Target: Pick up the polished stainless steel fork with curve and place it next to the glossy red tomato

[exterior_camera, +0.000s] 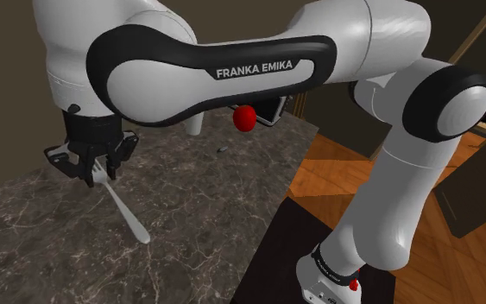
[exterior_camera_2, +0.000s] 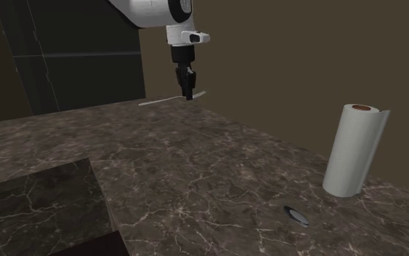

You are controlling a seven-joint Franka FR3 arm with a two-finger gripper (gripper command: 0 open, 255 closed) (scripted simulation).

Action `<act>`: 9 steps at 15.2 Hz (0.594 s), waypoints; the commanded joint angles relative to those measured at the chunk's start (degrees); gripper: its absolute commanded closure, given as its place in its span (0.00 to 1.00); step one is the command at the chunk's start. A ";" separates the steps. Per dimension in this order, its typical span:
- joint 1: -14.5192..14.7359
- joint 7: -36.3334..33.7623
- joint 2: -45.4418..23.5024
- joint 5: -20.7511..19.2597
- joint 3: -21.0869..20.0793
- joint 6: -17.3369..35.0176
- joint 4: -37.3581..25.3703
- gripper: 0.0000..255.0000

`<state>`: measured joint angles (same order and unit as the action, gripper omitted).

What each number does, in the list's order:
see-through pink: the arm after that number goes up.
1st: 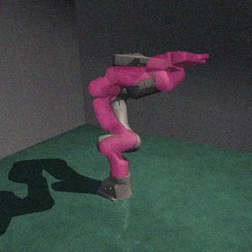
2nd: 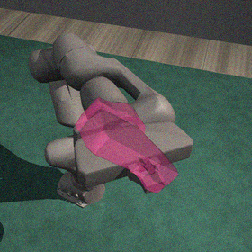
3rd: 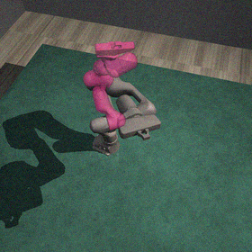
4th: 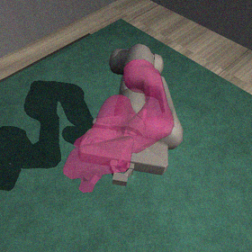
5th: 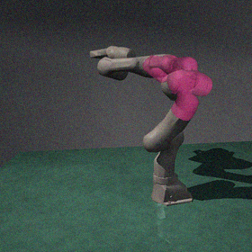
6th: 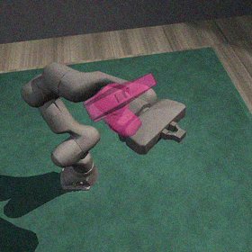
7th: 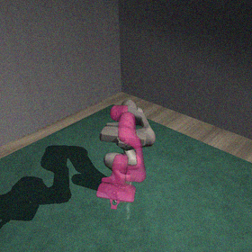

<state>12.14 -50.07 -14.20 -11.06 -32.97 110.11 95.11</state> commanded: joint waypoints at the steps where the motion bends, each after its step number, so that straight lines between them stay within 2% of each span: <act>1: 0.00 0.22 0.30 0.25 -0.08 -1.42 -1.16 1.00; 7: 0.21 0.60 0.53 0.54 -0.25 -5.39 -4.97 1.00; 9: -2.45 3.59 4.96 3.16 0.15 -3.70 0.24 1.00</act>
<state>10.75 -47.76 -10.92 -8.93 -33.01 105.70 93.31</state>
